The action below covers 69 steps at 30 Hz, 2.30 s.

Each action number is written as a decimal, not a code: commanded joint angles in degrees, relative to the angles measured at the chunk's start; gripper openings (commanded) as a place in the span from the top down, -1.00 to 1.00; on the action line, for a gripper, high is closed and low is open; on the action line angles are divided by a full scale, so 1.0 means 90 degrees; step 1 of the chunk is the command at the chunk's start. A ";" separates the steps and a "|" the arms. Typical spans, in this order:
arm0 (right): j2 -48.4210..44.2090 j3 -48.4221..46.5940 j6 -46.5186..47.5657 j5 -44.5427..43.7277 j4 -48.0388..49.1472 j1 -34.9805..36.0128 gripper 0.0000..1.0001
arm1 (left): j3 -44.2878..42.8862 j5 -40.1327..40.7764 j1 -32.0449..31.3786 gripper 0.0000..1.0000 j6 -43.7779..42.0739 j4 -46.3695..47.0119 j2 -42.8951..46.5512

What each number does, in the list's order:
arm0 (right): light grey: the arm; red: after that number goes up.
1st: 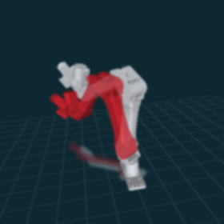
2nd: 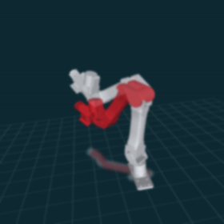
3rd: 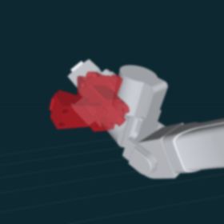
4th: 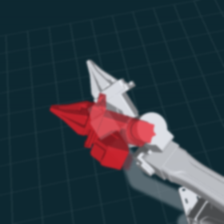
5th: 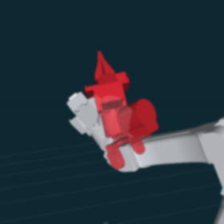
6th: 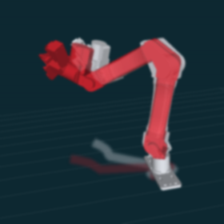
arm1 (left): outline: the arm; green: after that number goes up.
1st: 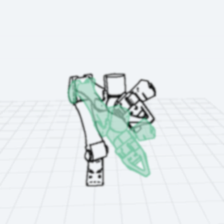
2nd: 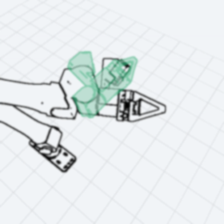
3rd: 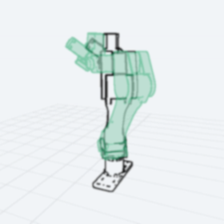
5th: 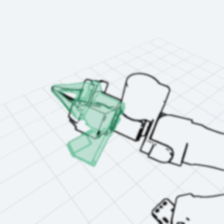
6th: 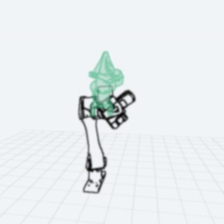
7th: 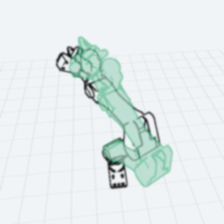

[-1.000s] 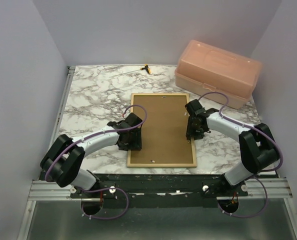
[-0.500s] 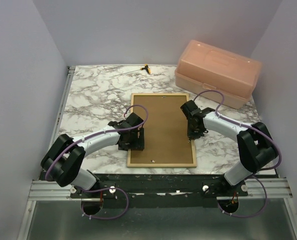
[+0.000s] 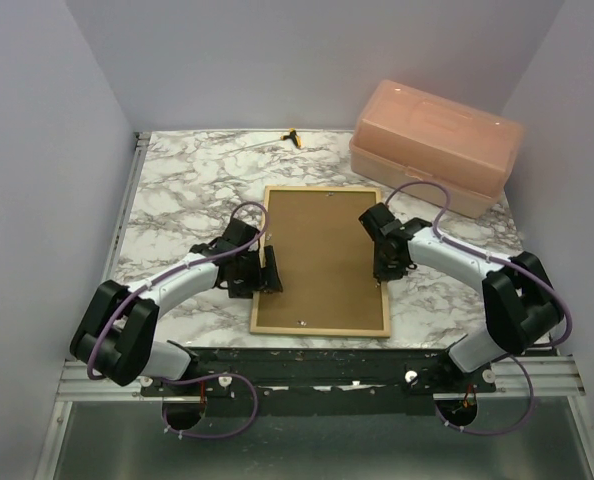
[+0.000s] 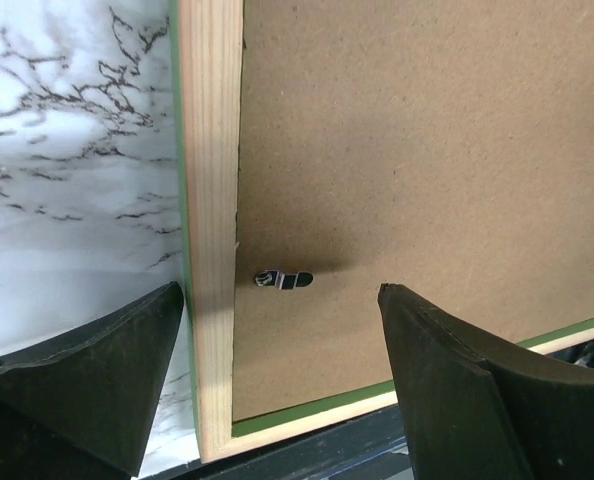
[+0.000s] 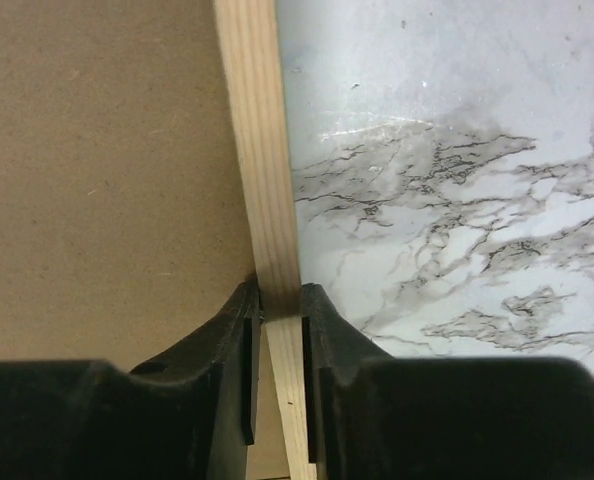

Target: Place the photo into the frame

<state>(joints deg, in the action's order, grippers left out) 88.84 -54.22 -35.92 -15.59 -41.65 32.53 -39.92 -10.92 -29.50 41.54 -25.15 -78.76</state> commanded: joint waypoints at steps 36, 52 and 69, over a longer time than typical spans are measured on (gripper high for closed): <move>0.2590 -0.2805 0.0607 0.0741 0.0494 -0.1418 -0.48 | -0.0003 -0.0411 0.0963 -0.64 -0.1039 0.0266 -0.0345; 0.2882 -0.2989 0.0767 0.0210 0.0518 -0.1457 0.39 | 0.0029 -0.0481 0.0963 -0.57 -0.1100 0.0300 -0.0368; 0.2162 -0.2782 0.0926 0.0565 0.0663 -0.1457 -0.31 | 0.0019 -0.0353 0.0963 -0.53 -0.1119 0.0089 -0.0090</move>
<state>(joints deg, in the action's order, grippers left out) 111.63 -79.99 -26.65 -12.36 -36.91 19.75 -40.60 -15.88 -21.06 32.51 -22.15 -80.40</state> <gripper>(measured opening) 0.605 0.771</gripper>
